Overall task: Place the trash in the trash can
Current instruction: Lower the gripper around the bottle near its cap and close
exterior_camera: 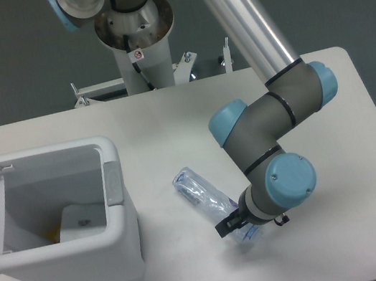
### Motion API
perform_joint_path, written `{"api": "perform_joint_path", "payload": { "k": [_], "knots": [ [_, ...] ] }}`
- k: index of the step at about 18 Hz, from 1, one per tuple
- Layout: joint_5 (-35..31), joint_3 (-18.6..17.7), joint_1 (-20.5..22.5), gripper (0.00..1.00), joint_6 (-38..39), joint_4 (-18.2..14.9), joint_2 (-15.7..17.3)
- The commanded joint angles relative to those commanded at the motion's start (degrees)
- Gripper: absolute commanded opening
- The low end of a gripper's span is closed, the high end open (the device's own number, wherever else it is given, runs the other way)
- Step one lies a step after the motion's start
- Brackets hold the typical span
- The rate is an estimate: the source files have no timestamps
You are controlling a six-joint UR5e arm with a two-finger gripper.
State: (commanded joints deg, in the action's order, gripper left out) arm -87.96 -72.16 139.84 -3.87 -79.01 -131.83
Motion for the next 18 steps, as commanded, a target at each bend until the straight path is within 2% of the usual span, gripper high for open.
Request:
{"api": "perform_joint_path", "payload": {
  "k": [3,4,9,18],
  "knots": [
    [-0.63,0.00,-0.62,0.98,-0.09,0.00,-0.09],
    [-0.63,0.00,-0.62,0.91,-0.09,0.00,-0.09],
    [-0.02,0.26,-0.62,0.41,-0.18,-0.09,0.09],
    [0.42,0.61,-0.53,0.39,-1.14,-0.26,2.37]
  ]
}}
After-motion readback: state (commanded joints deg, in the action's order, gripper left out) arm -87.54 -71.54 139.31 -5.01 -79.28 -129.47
